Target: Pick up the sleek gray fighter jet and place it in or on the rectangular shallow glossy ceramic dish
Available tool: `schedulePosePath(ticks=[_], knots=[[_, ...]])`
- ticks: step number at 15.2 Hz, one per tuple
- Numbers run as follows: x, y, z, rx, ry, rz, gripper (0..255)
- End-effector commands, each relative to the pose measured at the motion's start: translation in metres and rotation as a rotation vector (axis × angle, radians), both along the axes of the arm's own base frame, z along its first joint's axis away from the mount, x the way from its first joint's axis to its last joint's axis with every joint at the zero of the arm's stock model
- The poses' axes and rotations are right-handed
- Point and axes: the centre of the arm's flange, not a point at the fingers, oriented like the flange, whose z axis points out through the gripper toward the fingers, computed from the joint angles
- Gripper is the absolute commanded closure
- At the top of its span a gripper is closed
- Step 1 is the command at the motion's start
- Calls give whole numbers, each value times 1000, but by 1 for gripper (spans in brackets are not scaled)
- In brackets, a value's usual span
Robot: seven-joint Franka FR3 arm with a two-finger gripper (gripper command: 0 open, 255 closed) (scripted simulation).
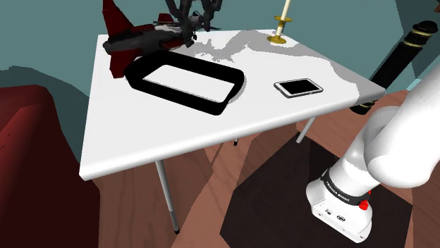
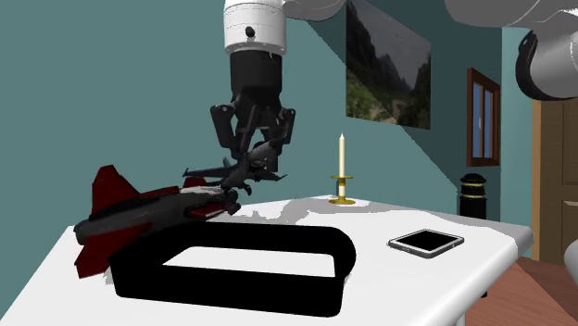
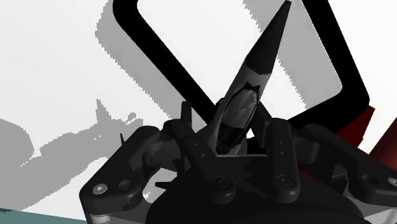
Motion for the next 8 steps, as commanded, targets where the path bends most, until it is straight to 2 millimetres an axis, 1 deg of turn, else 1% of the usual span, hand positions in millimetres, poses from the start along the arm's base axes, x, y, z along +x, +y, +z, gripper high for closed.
schedulePosePath(ticks=[1, 3, 8], knots=[[-16, 20, -2, 0, 0, -2, 255], [-30, 41, -3, 0, 0, -2, 255], [-30, 41, -29, 0, 0, -2, 255]])
